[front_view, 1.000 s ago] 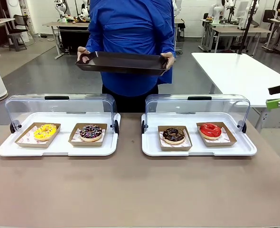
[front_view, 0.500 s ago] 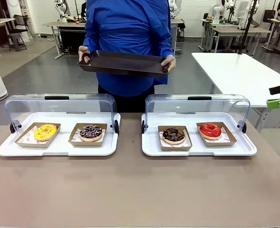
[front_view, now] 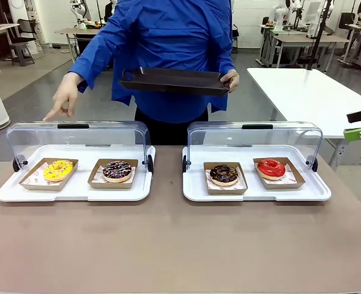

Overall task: Provide the desired donut to the person.
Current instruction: Pick up and lift the Paper togo box containing the Donut pointed at by the person.

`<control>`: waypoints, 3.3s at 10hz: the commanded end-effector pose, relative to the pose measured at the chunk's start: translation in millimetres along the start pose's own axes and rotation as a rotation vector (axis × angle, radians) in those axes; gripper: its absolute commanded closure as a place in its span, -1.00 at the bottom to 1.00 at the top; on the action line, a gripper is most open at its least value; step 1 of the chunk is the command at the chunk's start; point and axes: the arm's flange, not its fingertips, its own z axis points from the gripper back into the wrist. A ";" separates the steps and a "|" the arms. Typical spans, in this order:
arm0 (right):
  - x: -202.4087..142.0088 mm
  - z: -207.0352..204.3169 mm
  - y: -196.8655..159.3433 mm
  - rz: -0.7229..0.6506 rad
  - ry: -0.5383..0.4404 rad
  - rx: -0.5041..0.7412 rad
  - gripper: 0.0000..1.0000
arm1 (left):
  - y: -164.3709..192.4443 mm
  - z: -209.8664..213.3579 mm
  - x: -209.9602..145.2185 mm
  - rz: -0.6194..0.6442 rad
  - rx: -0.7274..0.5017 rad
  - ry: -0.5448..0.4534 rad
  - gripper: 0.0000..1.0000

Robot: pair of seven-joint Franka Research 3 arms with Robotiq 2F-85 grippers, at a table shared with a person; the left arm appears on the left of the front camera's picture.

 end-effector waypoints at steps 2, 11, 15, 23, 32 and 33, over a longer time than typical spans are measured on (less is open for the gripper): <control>-0.8 -1.8 -2.0 0.009 -0.005 0.006 -1.00 | 0.8 0.1 -0.2 0.003 -0.001 -0.009 -1.00; -0.8 -1.8 -2.0 0.009 -0.005 0.006 -1.00 | 0.8 0.1 -0.2 0.003 -0.001 -0.009 -1.00; -0.8 -1.8 -2.0 0.009 -0.005 0.006 -1.00 | 18.5 -39.9 46.9 -0.230 -0.057 0.528 -1.00; -0.8 -1.8 -2.0 0.009 -0.005 0.006 -1.00 | 21.7 -113.3 50.3 -0.427 -0.150 0.793 -1.00; -0.8 -1.8 -2.0 0.009 -0.005 0.006 -1.00 | 160.8 -223.0 -27.7 -0.446 -0.346 0.661 -1.00; -0.8 -1.8 -2.0 0.009 -0.005 0.006 -1.00 | 163.8 -229.8 -32.3 -0.435 -0.350 0.657 -1.00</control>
